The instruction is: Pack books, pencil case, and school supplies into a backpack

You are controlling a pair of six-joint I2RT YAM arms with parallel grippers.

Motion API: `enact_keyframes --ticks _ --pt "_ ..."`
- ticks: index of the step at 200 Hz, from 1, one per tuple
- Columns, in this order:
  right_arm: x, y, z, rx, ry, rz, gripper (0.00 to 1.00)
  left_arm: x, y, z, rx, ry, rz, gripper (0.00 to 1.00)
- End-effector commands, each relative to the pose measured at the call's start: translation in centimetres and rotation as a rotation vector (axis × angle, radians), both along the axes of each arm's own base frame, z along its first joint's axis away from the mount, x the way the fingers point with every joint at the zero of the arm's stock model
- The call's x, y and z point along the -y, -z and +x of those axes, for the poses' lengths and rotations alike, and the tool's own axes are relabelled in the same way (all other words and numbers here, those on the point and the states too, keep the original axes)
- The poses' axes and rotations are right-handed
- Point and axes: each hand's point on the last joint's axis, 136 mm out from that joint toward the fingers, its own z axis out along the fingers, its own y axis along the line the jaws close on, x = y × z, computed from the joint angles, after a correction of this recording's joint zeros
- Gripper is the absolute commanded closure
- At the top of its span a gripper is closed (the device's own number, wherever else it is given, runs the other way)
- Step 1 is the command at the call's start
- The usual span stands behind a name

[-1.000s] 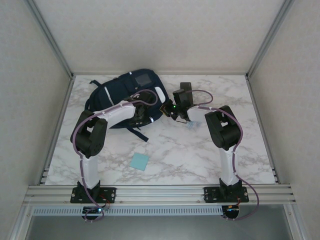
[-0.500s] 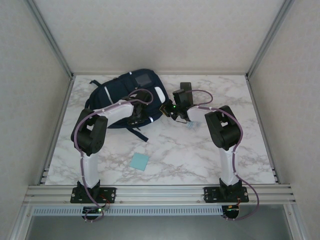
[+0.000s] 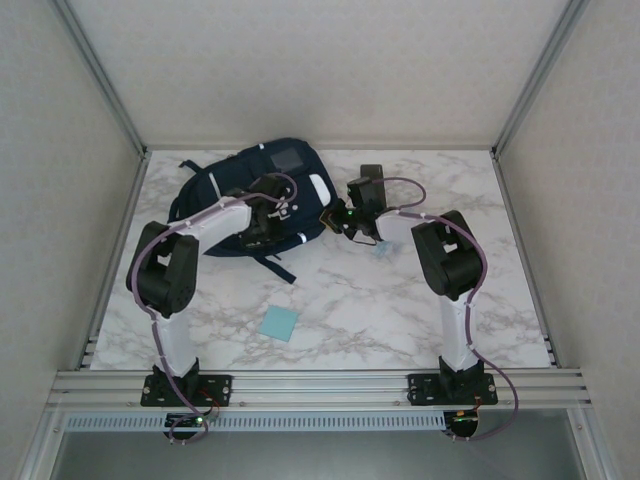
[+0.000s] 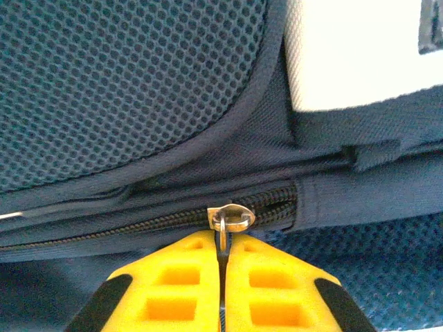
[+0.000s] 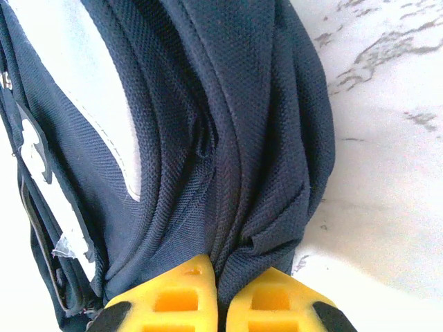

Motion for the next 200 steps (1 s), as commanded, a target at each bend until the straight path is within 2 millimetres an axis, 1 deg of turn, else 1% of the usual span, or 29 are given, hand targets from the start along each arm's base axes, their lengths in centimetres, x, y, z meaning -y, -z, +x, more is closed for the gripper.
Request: enact_keyframes --ticks 1,25,42,52,70,92,103,111,117,129,152,164,173,181,200 --pt "3.4 1.2 1.1 -0.032 0.029 -0.098 1.00 -3.9 -1.8 -2.7 -0.105 0.118 0.130 1.00" --pt "4.0 0.6 2.8 -0.014 0.041 -0.110 1.00 -4.4 -2.5 -3.5 -0.134 0.179 0.163 1.00" --pt "4.6 -0.2 4.2 0.006 0.052 -0.125 1.00 -3.6 -3.3 -4.1 -0.138 0.216 0.106 1.00" --pt "4.7 -0.8 4.9 0.016 0.049 -0.131 1.00 -3.0 -3.9 -4.2 -0.129 0.224 0.070 1.00" --pt "4.6 -2.0 5.9 0.039 0.039 -0.132 1.00 -1.9 -4.8 -3.7 -0.112 0.222 0.014 1.00" --pt "4.2 -3.1 5.8 0.053 0.018 -0.113 0.94 -0.5 -5.1 -2.4 -0.086 0.171 -0.056 1.00" --pt "4.1 -3.4 5.3 0.048 0.008 -0.099 0.89 0.3 -5.0 -1.7 -0.085 0.132 -0.094 1.00" --pt "4.0 -3.8 4.8 0.048 0.001 -0.089 0.80 0.9 -4.9 -1.3 -0.085 0.098 -0.127 1.00" --pt "4.1 -4.0 4.3 0.049 -0.008 -0.083 0.71 1.5 -4.9 -1.0 -0.084 0.081 -0.159 1.00" --pt "4.3 -4.7 3.2 0.050 -0.023 -0.080 0.59 2.6 -5.1 -0.6 -0.083 0.059 -0.220 1.00" --pt "4.5 -5.6 0.2 0.024 -0.064 -0.068 0.46 4.2 -6.2 -0.3 -0.085 0.048 -0.309 1.00" --pt "4.1 -6.1 -1.4 0.008 -0.082 -0.055 0.42 4.9 -7.0 -0.2 -0.084 0.052 -0.347 1.00" --pt "3.6 -6.5 -2.6 -0.005 -0.093 -0.040 0.42 5.4 -7.7 -0.2 -0.081 0.056 -0.371 1.00" --pt "2.9 -6.6 -3.6 -0.020 -0.105 -0.024 0.42 5.8 -8.1 -0.3 -0.086 0.062 -0.390 1.00" --pt "0.9 -7.8 -5.2 -0.046 -0.114 0.034 0.42 7.1 -9.2 -0.6 -0.094 0.098 -0.431 1.00"
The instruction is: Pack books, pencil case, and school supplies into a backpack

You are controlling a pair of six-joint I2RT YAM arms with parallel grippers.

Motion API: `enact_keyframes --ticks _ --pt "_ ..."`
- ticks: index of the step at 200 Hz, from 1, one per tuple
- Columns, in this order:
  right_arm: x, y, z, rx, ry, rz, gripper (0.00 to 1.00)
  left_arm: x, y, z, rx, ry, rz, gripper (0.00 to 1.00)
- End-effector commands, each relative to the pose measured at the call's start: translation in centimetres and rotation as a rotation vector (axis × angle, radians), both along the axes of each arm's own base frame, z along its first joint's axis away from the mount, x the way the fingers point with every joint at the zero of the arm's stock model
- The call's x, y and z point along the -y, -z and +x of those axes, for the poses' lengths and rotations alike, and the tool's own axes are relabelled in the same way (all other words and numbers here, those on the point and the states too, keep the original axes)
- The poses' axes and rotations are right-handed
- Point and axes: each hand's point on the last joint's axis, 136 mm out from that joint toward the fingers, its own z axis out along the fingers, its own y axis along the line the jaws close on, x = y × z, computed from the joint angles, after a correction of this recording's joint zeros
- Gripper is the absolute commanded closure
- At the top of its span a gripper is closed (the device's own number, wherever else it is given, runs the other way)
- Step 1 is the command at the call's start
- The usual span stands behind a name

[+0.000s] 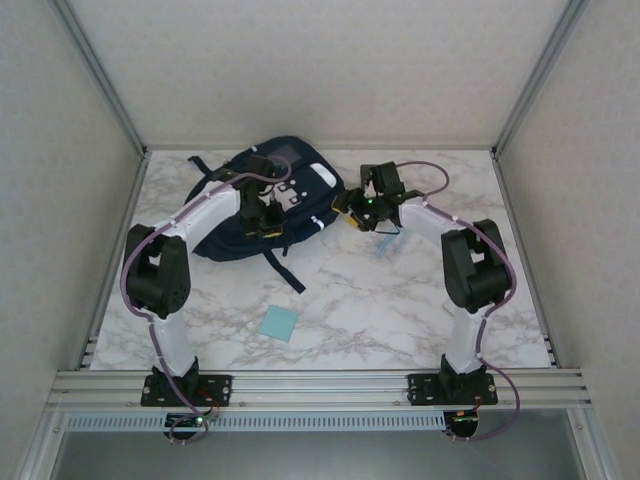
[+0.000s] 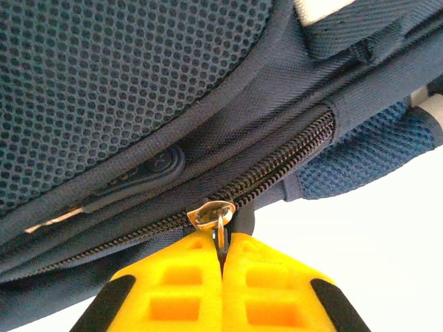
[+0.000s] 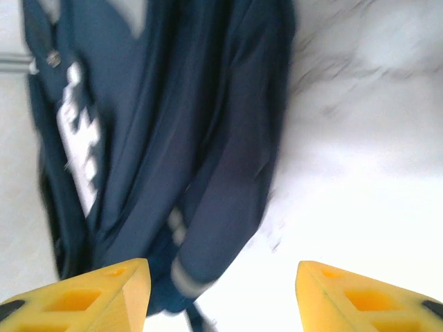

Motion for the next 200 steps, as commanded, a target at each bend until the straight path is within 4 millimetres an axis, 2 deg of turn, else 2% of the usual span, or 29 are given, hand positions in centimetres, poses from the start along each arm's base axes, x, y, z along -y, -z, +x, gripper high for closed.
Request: enact_keyframes --ticks 1,28,48,71,98,105,119,148,166,200 --pt "-3.1 -1.8 -2.9 -0.043 -0.046 0.083 0.42 3.3 -3.6 0.0 0.009 0.044 -0.149 1.00" --pt "-6.7 -3.0 -4.0 -0.066 -0.066 0.179 0.42 5.1 -4.4 -0.9 0.009 0.117 -0.161 1.00" --pt "-8.3 -3.1 -3.5 -0.058 -0.045 0.205 0.43 5.4 -4.2 -1.5 0.013 0.149 -0.130 1.00" --pt "-8.7 -2.0 -2.3 -0.060 0.010 0.204 0.45 5.3 -4.0 -2.0 0.012 0.160 -0.121 1.00" --pt "-8.3 0.3 -0.7 -0.047 0.065 0.150 0.49 5.0 -4.1 -2.6 0.015 0.167 -0.114 1.00" --pt "-8.4 0.8 -0.3 -0.043 0.072 0.139 0.53 4.9 -4.1 -2.7 0.015 0.169 -0.110 1.00" --pt "-8.6 1.7 0.3 -0.041 0.070 0.119 0.67 4.5 -3.9 -3.0 0.010 0.174 -0.093 1.00" --pt "-8.3 2.6 1.4 -0.012 0.065 0.060 1.00 3.1 -3.0 -3.6 0.003 0.179 -0.018 1.00" --pt "-7.5 2.2 2.1 0.013 0.071 0.052 1.00 1.4 -1.9 -3.8 0.001 0.168 0.066 1.00" --pt "-6.2 0.4 3.3 0.063 0.060 0.075 1.00 -3.1 0.9 -4.0 0.004 0.104 0.260 1.00"
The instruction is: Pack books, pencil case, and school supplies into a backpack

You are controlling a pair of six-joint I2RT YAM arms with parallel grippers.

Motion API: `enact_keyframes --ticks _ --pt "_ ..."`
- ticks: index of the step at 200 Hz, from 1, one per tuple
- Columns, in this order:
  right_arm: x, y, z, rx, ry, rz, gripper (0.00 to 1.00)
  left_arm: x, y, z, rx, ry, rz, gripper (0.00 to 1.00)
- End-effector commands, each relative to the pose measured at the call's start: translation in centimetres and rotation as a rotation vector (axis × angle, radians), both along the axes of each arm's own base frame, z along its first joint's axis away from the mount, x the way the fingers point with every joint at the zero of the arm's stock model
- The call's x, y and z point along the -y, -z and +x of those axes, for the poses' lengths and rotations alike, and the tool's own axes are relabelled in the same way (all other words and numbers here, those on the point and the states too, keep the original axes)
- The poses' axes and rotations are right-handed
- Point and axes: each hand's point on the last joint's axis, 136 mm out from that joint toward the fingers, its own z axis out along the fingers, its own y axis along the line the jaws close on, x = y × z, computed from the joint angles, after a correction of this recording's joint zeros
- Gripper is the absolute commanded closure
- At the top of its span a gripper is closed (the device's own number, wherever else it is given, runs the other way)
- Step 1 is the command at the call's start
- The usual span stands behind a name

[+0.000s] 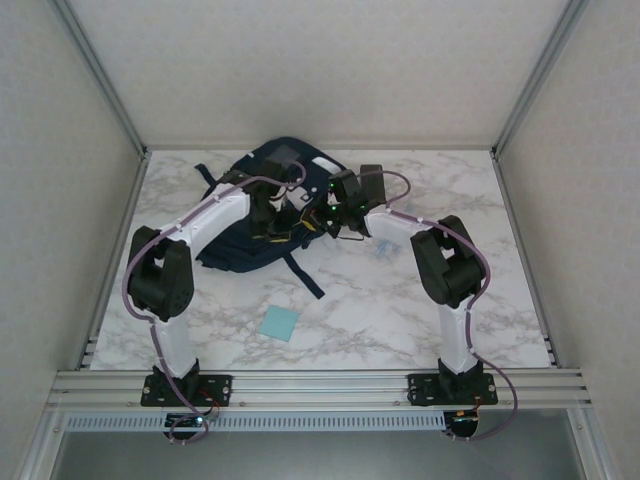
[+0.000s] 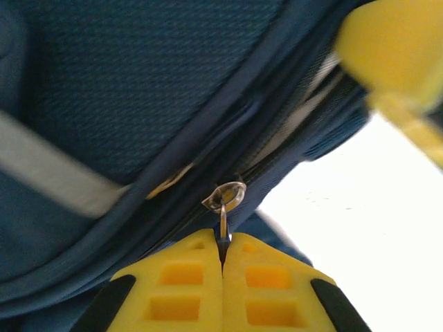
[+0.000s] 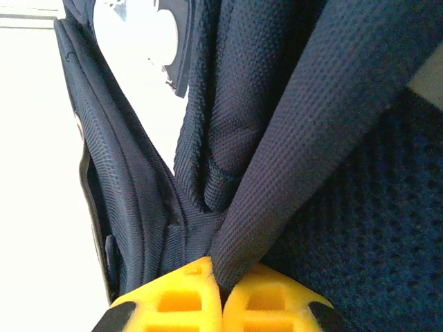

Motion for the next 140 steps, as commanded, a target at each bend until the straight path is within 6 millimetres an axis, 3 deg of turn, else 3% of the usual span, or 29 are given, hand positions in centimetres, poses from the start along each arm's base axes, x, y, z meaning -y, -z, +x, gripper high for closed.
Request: enact_keyframes --ticks 1,33,64,112,140 --pt "2.8 -1.2 4.1 0.121 0.078 -0.039 1.00 -4.1 0.4 -1.5 0.010 -0.023 0.167 1.00" --pt "3.1 -2.0 4.9 0.135 0.020 -0.039 1.00 -7.1 2.4 -1.4 -0.016 -0.056 0.252 1.00" --pt "2.9 -1.9 5.1 0.167 -0.117 -0.139 1.00 -9.5 2.5 -1.5 -0.051 0.011 0.376 1.00" --pt "4.5 -1.7 5.6 0.213 -0.222 -0.269 1.00 -10.8 3.0 -3.7 -0.217 0.138 0.394 1.00" --pt "5.6 -1.8 6.0 0.258 -0.288 -0.329 1.00 -10.9 1.8 -4.1 -0.252 0.111 0.325 1.00"
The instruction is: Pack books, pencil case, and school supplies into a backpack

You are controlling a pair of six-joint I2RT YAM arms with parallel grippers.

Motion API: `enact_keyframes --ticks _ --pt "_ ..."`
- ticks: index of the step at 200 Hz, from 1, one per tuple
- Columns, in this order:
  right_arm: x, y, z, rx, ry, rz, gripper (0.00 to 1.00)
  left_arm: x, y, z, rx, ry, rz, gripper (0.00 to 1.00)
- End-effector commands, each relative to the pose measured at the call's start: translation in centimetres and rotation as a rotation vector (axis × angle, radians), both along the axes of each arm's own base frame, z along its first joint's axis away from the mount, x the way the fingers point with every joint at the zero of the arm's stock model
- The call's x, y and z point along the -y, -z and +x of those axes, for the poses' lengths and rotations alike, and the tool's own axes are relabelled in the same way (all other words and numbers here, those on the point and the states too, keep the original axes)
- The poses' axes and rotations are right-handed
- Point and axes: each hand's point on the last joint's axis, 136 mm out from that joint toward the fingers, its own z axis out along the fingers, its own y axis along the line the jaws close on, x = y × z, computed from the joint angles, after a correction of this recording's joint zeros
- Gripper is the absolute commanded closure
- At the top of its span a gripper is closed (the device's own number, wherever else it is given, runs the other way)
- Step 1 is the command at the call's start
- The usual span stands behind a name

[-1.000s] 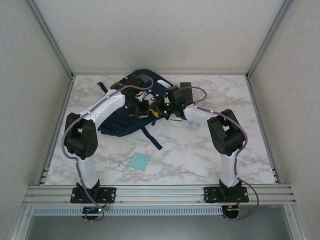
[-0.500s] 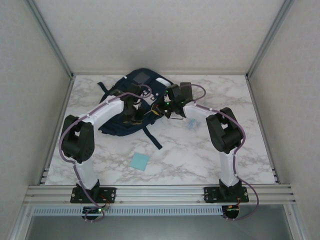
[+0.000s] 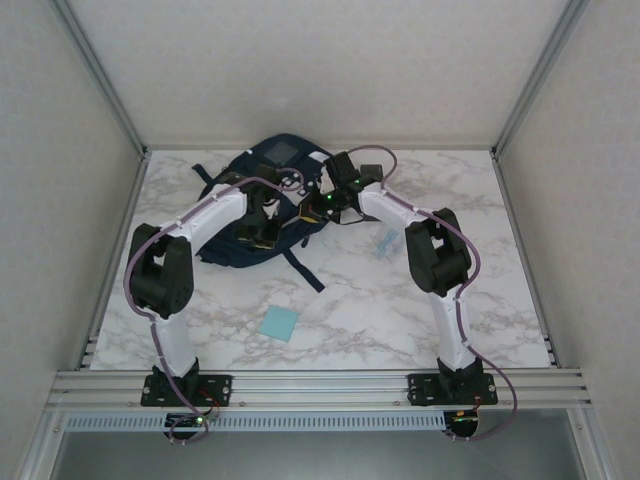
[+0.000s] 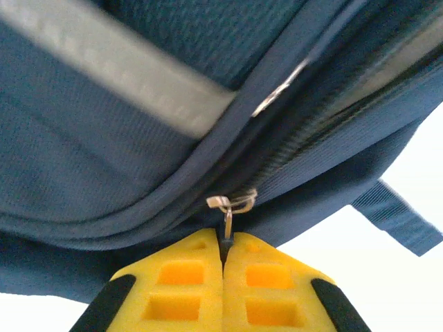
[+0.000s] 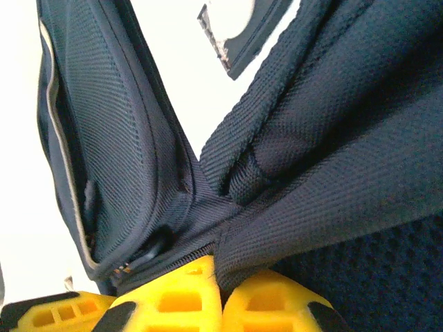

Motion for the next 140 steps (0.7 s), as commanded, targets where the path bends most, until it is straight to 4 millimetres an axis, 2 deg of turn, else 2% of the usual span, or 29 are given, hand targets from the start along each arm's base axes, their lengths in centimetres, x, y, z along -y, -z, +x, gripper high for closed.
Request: enact_keyframes --ticks 1,33,53,75,93,109,119,140 --pt "5.8 -1.2 4.9 0.157 0.033 -0.133 1.00 -6.3 -0.1 -3.4 -0.196 -0.050 0.170 1.00" --pt "6.9 -1.1 5.7 0.203 -0.008 -0.200 1.00 -6.2 -1.7 -3.2 -0.188 -0.073 0.169 1.00" --pt "6.9 -1.2 6.3 0.254 -0.040 -0.224 1.00 -7.5 -1.3 -2.8 -0.182 -0.093 0.240 1.00" --pt "8.3 -1.4 7.5 0.306 -0.042 -0.311 1.00 -8.7 -0.3 -2.9 -0.225 -0.110 0.286 1.00" --pt "8.8 -2.2 8.6 0.334 -0.028 -0.339 1.00 -7.7 0.0 -2.9 -0.235 -0.120 0.241 1.00" --pt "7.9 -3.7 8.6 0.325 -0.016 -0.280 1.00 -6.5 -0.6 -2.6 -0.219 -0.130 0.184 1.00" --pt "7.6 -4.4 8.3 0.296 0.015 -0.240 0.90 -5.6 -1.1 -2.3 -0.207 -0.134 0.148 1.00" --pt "7.3 -6.1 6.7 0.209 0.100 -0.143 0.59 -4.2 -2.2 -1.9 -0.183 -0.133 0.093 1.00"
